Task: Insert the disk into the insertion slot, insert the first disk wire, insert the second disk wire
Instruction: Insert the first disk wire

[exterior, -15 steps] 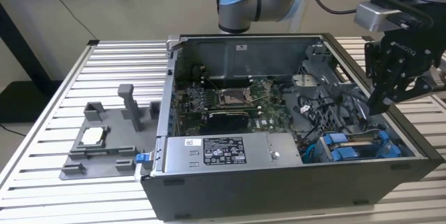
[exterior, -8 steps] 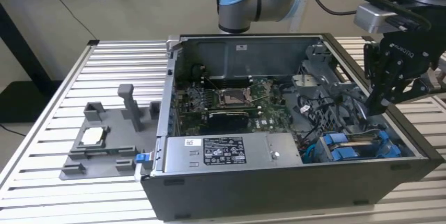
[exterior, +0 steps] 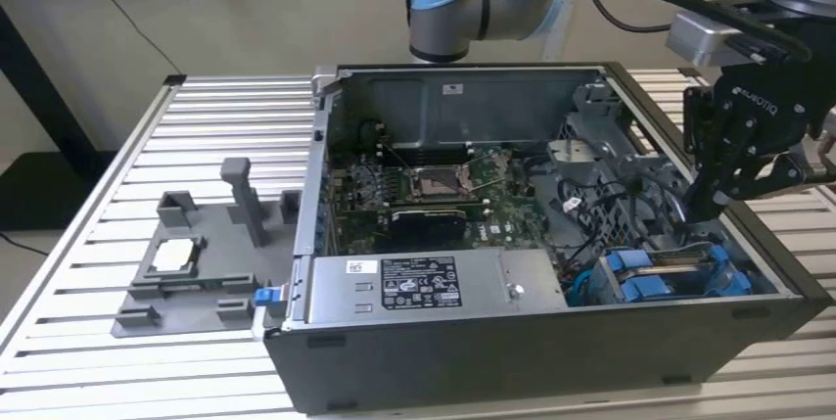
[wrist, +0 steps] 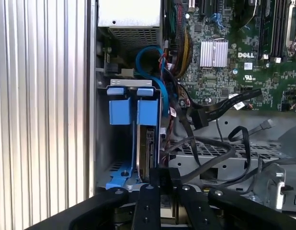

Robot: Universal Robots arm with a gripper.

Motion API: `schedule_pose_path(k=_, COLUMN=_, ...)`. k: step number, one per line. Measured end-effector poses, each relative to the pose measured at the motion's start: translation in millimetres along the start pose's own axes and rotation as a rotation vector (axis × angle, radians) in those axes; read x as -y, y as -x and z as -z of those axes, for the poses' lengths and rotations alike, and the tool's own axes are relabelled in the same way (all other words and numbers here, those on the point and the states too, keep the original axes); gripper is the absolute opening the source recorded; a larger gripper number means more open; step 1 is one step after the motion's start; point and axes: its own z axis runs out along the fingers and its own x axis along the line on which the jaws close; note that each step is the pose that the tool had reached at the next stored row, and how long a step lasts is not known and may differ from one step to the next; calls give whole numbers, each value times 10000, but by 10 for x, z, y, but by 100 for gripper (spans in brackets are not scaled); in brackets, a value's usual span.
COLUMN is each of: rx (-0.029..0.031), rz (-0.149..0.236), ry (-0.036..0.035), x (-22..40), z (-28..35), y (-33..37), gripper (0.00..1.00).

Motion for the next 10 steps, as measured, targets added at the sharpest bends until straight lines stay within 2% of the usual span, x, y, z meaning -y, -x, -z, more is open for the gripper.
schedule_pose_path(k=8, rx=11, rz=42, ry=617, x=40, z=-15, y=-117, gripper=19)
schedule_pose_path(k=10, rx=13, rz=48, ry=723, x=50, z=-25, y=-131, gripper=19)
